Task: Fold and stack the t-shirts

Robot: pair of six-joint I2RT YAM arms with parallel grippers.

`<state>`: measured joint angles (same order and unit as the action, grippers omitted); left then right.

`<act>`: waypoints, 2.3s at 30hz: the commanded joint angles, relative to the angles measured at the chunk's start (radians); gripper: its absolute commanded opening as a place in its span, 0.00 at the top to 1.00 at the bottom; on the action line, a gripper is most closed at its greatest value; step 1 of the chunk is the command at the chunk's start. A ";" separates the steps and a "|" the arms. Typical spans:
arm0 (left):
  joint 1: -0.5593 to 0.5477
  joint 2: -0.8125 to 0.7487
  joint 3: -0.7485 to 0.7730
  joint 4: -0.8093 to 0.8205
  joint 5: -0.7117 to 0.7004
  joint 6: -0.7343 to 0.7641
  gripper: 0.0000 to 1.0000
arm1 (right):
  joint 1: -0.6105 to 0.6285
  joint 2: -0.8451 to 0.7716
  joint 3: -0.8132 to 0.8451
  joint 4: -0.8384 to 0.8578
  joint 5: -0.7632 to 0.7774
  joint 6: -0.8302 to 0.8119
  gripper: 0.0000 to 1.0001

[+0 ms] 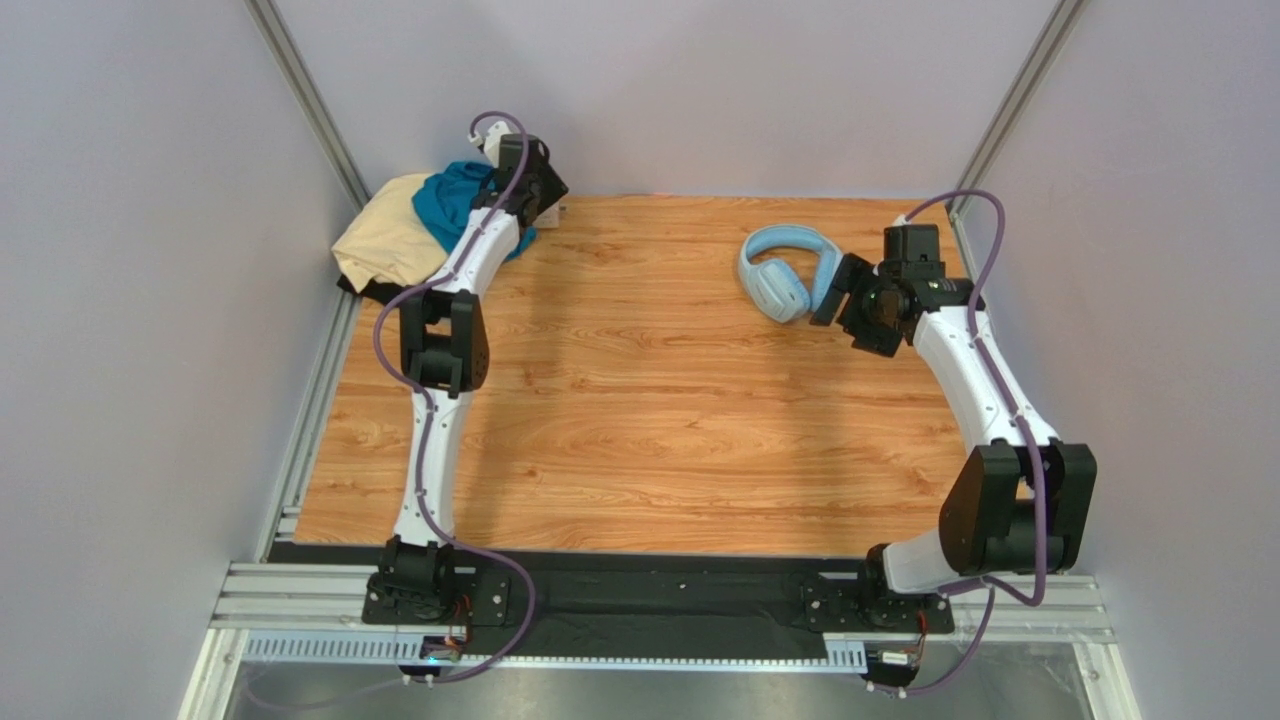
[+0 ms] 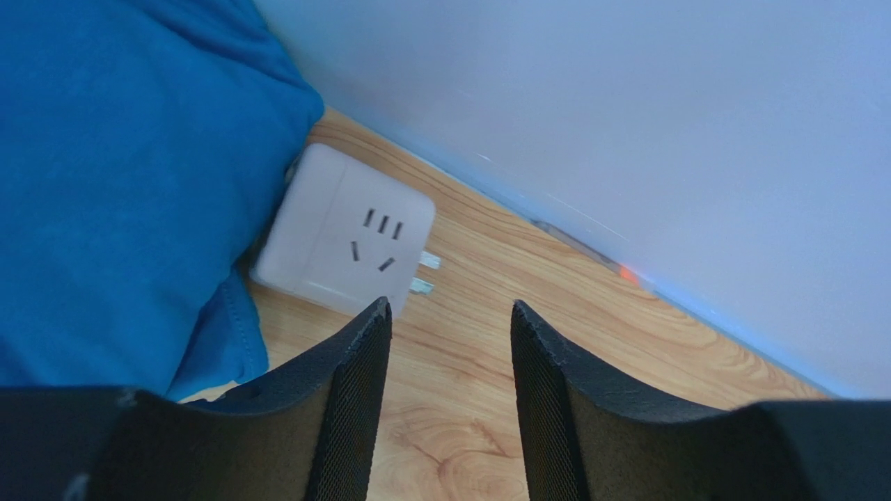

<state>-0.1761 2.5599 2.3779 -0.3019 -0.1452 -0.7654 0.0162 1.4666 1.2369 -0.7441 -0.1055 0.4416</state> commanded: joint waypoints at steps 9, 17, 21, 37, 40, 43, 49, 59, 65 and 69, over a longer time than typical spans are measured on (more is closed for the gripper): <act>0.024 0.005 0.023 -0.026 -0.165 -0.069 0.44 | -0.005 -0.068 -0.079 0.012 -0.036 0.008 0.24; 0.061 0.032 0.033 -0.075 -0.145 -0.097 0.41 | -0.005 -0.048 -0.080 0.020 -0.060 0.014 0.24; 0.070 0.055 0.037 -0.071 -0.097 -0.084 0.41 | -0.005 -0.049 -0.077 0.017 -0.056 0.019 0.24; 0.061 0.163 0.112 0.014 0.098 -0.089 0.41 | -0.009 -0.023 -0.074 0.000 -0.045 0.025 0.25; 0.046 0.180 0.125 0.021 0.139 -0.071 0.41 | -0.007 -0.011 -0.074 -0.001 -0.049 0.028 0.25; 0.024 0.198 0.136 0.018 0.188 -0.063 0.42 | -0.007 -0.002 -0.073 0.000 -0.053 0.028 0.25; -0.037 0.218 0.118 0.020 0.298 -0.052 0.43 | -0.007 0.011 -0.083 0.008 -0.059 0.031 0.25; -0.135 0.206 0.101 0.085 0.378 -0.092 0.43 | -0.007 -0.006 -0.114 0.058 -0.123 0.039 0.25; -0.155 0.200 0.124 0.075 0.384 -0.091 0.43 | -0.007 -0.043 -0.117 0.052 -0.106 0.019 0.25; -0.154 0.134 0.069 0.086 0.378 -0.074 0.41 | -0.007 -0.055 -0.119 0.054 -0.106 0.006 0.25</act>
<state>-0.3378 2.7491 2.4802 -0.2138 0.2287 -0.8555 0.0132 1.4635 1.1187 -0.7204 -0.2008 0.4637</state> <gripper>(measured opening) 0.585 0.752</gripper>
